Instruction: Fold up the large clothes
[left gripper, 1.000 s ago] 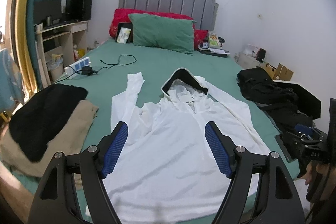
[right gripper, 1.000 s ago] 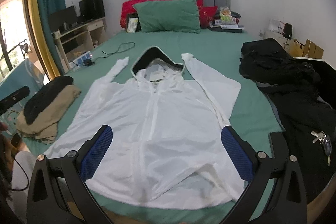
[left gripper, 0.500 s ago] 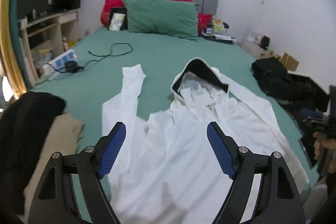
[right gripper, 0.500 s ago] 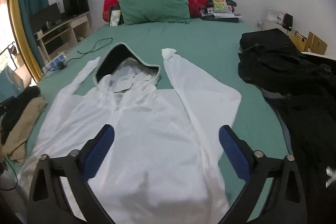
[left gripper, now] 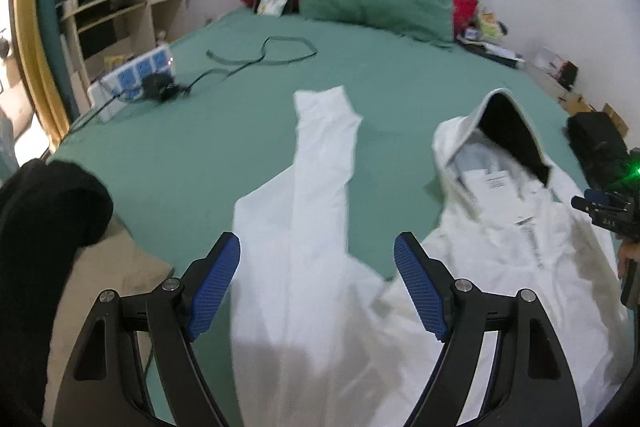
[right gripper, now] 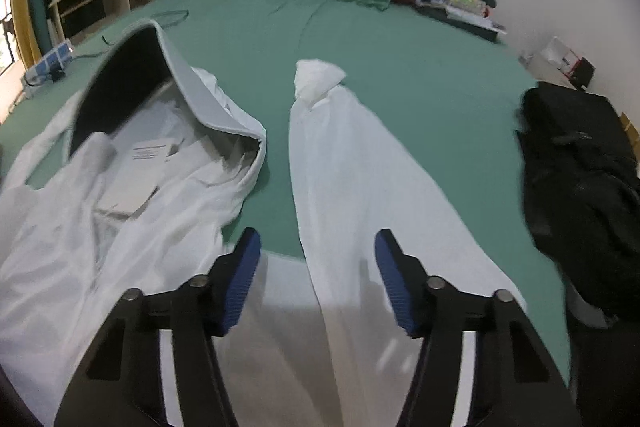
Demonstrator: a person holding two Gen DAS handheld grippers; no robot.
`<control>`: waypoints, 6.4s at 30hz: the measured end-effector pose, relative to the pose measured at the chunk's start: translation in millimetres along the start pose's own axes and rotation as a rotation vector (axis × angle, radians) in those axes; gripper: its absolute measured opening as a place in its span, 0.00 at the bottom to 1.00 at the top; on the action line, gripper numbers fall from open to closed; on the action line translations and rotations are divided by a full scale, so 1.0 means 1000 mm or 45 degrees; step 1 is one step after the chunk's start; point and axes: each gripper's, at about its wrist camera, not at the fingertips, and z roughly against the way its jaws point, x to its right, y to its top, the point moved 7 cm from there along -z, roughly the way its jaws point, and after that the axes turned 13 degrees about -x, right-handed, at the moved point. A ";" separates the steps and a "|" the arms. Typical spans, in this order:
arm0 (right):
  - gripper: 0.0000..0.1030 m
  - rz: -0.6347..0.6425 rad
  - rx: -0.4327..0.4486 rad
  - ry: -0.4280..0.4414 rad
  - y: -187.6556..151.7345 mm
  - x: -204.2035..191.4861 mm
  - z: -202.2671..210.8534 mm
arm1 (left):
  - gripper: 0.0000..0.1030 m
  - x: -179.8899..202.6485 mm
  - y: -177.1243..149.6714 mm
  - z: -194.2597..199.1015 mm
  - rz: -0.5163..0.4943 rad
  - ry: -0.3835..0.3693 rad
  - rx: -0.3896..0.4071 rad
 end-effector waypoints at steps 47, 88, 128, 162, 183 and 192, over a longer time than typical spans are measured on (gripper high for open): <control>0.23 -0.147 -0.152 0.022 -0.018 0.004 -0.023 | 0.80 -0.032 -0.003 0.002 0.089 -0.087 -0.059; 0.68 0.365 0.177 0.102 -0.093 -0.155 0.093 | 0.80 0.031 -0.035 0.017 -0.185 -0.245 -0.119; 0.39 0.078 0.032 0.108 -0.063 -0.094 0.083 | 0.56 -0.050 -0.017 0.004 0.051 -0.195 -0.151; 0.02 0.248 0.167 0.456 0.068 -0.284 0.085 | 0.56 -0.086 -0.018 -0.023 0.178 -0.229 -0.257; 0.70 0.067 0.022 0.330 -0.004 -0.202 0.077 | 0.56 -0.046 -0.025 -0.036 0.090 -0.297 -0.355; 0.50 0.266 -0.115 0.348 0.032 -0.273 0.003 | 0.56 -0.053 -0.021 -0.049 0.113 -0.311 -0.387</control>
